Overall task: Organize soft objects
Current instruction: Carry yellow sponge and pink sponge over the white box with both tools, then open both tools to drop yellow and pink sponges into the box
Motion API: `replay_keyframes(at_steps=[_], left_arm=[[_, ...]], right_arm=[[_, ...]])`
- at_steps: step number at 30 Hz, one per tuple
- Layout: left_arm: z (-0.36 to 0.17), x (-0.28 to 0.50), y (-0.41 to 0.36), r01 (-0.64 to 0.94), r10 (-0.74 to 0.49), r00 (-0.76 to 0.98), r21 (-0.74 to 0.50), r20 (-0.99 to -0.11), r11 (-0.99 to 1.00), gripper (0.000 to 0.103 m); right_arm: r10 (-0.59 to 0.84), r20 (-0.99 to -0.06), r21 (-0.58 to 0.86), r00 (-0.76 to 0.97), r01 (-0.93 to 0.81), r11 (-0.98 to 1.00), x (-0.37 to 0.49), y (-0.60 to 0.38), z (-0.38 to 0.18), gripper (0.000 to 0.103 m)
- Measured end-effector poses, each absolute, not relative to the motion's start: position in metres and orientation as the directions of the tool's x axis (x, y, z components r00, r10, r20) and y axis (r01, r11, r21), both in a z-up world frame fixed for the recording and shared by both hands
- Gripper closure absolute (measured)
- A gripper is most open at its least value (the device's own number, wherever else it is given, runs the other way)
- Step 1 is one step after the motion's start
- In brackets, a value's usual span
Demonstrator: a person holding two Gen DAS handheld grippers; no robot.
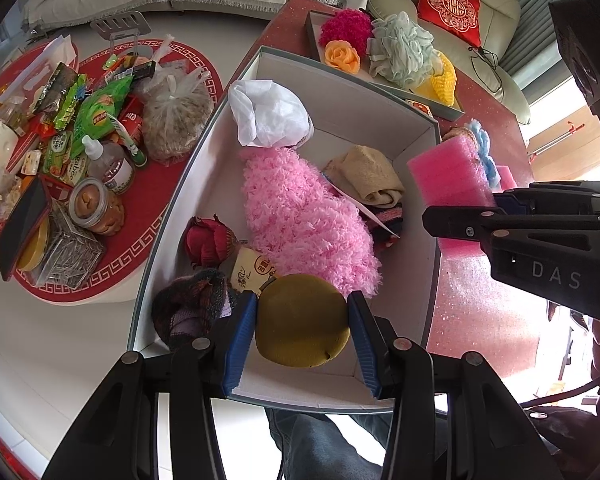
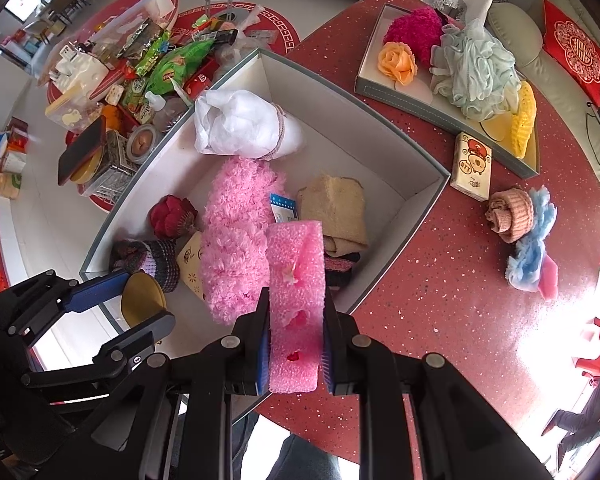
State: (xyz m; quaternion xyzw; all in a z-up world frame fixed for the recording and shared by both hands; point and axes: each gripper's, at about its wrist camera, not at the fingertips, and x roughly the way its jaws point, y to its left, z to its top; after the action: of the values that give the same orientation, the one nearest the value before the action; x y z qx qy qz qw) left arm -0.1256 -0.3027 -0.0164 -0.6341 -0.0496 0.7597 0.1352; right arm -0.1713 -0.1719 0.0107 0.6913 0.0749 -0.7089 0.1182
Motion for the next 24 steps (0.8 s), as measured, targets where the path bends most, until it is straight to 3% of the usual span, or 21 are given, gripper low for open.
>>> replay_keyframes(at_steps=[18, 21, 22, 23, 24], left_arm=[[-0.019, -0.133, -0.295, -0.162, 0.264, -0.156, -0.239, -0.952, -0.957, 0.054], [-0.019, -0.134, -0.296, -0.15, 0.239, -0.161, -0.215, -0.958, -0.965, 0.042], [-0.02, -0.135, -0.298, -0.141, 0.232, -0.159, -0.21, -0.96, -0.967, 0.033], [-0.021, -0.135, -0.299, -0.131, 0.23, -0.154, -0.211, -0.961, -0.969, 0.022], [-0.021, -0.136, -0.3, -0.12, 0.23, -0.149, -0.213, -0.962, -0.97, 0.019]], right_arm=[[-0.063, -0.998, 0.056, -0.017, 0.267, -0.962, -0.183, -0.179, 0.006, 0.08], [-0.067, -0.998, 0.061, -0.015, 0.265, -0.962, -0.184, -0.179, 0.006, 0.077], [-0.065, -0.998, 0.059, -0.016, 0.263, -0.963, -0.184, -0.179, 0.006, 0.074], [-0.062, -0.998, 0.055, -0.019, 0.263, -0.963, -0.184, -0.178, 0.006, 0.064], [-0.058, -0.998, 0.05, -0.023, 0.263, -0.963, -0.184, -0.177, 0.007, 0.052]])
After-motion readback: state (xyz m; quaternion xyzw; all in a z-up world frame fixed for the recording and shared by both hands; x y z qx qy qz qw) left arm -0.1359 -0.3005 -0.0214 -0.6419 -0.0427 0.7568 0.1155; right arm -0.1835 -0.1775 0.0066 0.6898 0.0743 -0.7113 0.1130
